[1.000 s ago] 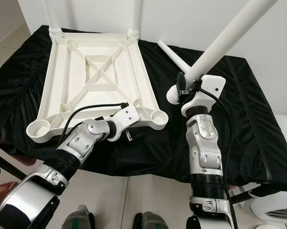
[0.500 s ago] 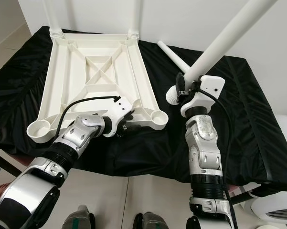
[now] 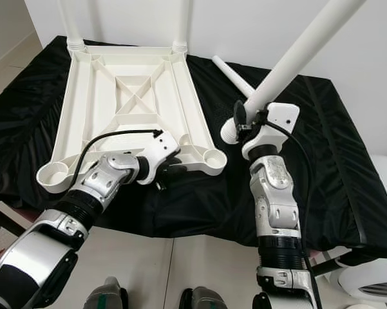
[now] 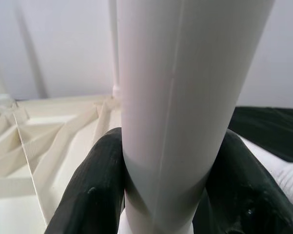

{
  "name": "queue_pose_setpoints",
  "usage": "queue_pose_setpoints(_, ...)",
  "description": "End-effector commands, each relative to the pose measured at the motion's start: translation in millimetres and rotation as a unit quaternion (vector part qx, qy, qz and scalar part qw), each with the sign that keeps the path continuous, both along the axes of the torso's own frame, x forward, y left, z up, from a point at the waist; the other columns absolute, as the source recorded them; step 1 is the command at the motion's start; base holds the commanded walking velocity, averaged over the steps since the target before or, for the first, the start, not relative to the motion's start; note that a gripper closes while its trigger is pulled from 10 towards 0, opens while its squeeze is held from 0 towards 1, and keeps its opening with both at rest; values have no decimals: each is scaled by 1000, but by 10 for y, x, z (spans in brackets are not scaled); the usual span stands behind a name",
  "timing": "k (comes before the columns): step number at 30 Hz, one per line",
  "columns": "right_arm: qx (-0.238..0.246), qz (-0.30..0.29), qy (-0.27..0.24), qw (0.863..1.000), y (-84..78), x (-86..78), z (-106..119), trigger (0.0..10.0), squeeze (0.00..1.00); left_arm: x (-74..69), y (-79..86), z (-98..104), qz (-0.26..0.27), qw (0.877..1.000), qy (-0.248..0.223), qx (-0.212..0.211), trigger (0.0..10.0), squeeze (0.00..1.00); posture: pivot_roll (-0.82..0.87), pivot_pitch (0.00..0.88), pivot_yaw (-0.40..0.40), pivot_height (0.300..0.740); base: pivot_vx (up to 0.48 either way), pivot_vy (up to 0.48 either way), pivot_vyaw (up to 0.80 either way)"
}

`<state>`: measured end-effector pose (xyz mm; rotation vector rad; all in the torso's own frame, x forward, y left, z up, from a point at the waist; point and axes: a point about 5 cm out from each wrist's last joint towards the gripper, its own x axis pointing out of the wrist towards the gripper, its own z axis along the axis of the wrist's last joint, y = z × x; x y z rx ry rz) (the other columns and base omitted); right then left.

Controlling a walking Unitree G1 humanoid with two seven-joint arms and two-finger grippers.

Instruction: Building children table

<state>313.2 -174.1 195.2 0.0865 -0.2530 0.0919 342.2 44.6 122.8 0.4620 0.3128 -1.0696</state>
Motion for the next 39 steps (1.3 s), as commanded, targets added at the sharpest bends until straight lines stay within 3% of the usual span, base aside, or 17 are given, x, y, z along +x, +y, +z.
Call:
queue_pose_setpoints(1,-11,6,9,1000,-3,-12,2,10000,0,-58,5,-82,-31,999,8,32,10000,0,19,14,-48,740,0,0,0)
queue_pose_setpoints(6,-19,25,40,999,2,36,-27,10000,0,-104,-3,-106,-60,997,3,46,10000,0,17,5,-54,740,0,0,0)
queue_pose_setpoints(15,-58,109,56,991,92,26,22,10000,0,-104,-6,-112,-62,997,-3,48,10000,0,21,2,-68,740,0,0,0)
queue_pose_setpoints(26,-80,166,86,979,149,-16,79,10000,0,-114,-2,-111,-57,997,-4,44,10000,0,24,11,-78,740,0,0,0)
queue_pose_setpoints(39,-81,166,127,975,66,-42,-31,10000,0,-121,2,-103,-56,998,-4,41,10000,0,20,37,-78,740,0,0,0)
